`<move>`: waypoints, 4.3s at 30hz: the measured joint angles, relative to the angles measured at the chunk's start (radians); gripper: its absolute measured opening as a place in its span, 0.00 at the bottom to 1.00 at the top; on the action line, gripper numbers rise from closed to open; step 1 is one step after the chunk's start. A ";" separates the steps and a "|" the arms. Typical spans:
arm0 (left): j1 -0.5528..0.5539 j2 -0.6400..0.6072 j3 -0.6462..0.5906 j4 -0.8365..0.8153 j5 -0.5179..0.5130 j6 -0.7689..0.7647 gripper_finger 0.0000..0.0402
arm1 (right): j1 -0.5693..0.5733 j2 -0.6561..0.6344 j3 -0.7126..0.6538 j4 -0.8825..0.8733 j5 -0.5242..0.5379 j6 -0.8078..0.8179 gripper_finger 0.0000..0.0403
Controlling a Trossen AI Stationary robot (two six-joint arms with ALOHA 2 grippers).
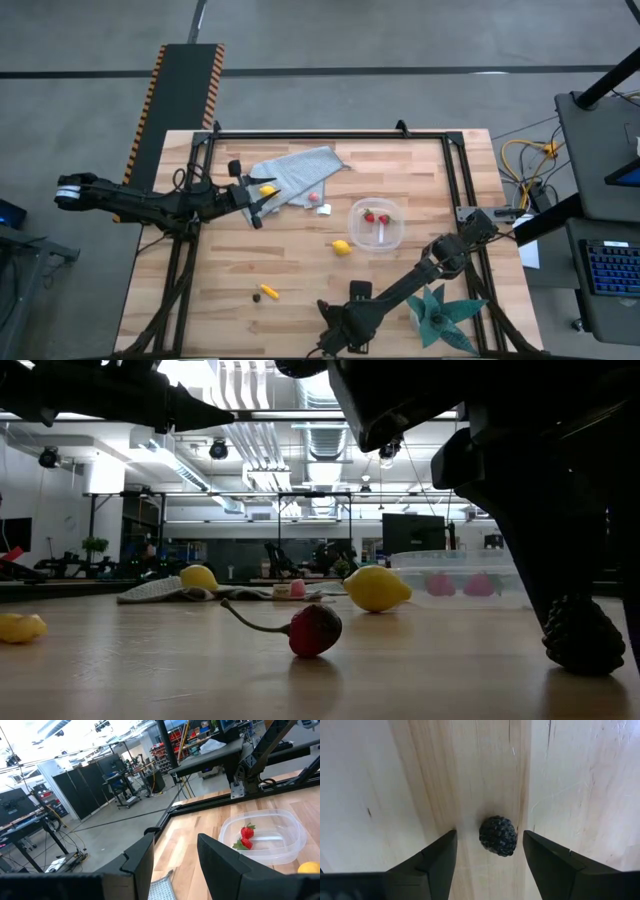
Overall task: Pick and placing Produce into tupperware
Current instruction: Put the blackberry into the transparent container, then put the bottom lemon into the transparent container
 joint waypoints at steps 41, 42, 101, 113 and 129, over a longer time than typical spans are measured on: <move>0.000 0.000 0.000 0.000 0.000 0.000 0.34 | 0.000 -0.005 0.000 0.003 -0.027 -0.008 0.17; 0.000 0.000 0.000 0.000 0.000 0.000 0.34 | 0.000 -0.005 0.000 0.003 -0.027 -0.008 0.17; 0.000 0.000 -0.002 -0.001 0.000 0.000 0.34 | -0.166 -0.473 -0.001 -0.235 0.342 -0.118 0.02; 0.000 0.000 -0.004 -0.001 0.000 -0.001 0.34 | -0.187 -0.500 -0.002 -0.234 0.343 -0.188 0.02; 0.000 0.000 -0.004 -0.001 0.000 -0.001 0.34 | -0.197 -0.500 -0.003 -0.231 0.357 -0.255 0.02</move>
